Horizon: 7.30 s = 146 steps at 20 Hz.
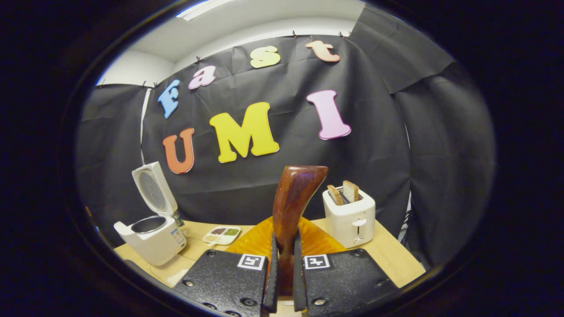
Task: Close the left gripper, press the button to open the rice cooker; take a wooden spoon from the chopstick holder with the right hand, scoop a spoonful of rice and pour it into the rice cooker, then put the wooden spoon back into the chopstick holder.
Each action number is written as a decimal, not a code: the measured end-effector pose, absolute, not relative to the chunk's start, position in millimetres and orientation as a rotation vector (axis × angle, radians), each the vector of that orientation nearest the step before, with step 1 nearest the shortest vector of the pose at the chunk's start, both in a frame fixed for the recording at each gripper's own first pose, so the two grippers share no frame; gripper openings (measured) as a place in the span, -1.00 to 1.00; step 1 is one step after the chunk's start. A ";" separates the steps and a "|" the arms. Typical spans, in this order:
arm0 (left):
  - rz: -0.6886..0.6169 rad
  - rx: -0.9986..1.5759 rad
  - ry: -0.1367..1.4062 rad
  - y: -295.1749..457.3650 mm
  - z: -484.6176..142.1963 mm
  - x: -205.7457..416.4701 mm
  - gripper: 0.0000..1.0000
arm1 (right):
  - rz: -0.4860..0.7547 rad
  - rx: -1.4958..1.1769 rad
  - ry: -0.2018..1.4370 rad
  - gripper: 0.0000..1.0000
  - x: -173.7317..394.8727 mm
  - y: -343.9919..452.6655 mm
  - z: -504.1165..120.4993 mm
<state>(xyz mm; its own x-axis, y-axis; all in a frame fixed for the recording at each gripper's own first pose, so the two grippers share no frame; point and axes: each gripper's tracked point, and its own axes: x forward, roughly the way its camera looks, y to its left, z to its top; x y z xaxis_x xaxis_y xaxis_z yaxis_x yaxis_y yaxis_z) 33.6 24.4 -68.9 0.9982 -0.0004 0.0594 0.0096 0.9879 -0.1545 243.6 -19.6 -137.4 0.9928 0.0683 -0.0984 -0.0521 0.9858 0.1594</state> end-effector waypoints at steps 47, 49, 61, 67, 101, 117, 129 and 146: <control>-0.059 -0.146 -0.115 64.7 78.0 227.4 0.87 | 0.110 0.025 -0.033 1.00 116.3 6.3 -78.9; -0.080 -0.176 -0.116 66.0 83.3 248.7 0.88 | 0.096 0.039 -0.047 1.00 122.3 1.9 -81.1; -0.004 -0.060 -0.290 95.3 103.0 361.5 0.87 | 0.186 0.077 0.001 0.92 149.6 21.9 -120.1; -0.004 -0.006 -0.224 97.7 85.5 418.9 0.90 | 0.156 -0.031 -0.025 1.00 148.9 25.9 -124.5; 0.011 -0.031 0.503 105.4 -103.6 289.5 0.92 | 0.228 0.088 -0.058 1.00 78.7 55.4 -119.0; -0.004 -0.019 0.617 99.9 -164.8 236.4 0.94 | 0.259 0.094 0.035 1.00 87.7 81.0 -138.6; -0.009 -0.012 0.391 102.1 -164.1 234.3 0.94 | 0.260 0.074 0.019 1.00 87.1 98.9 -133.0; -0.010 -0.056 0.381 97.0 -156.0 219.3 0.91 | 0.244 0.094 0.056 1.00 88.4 99.4 -142.3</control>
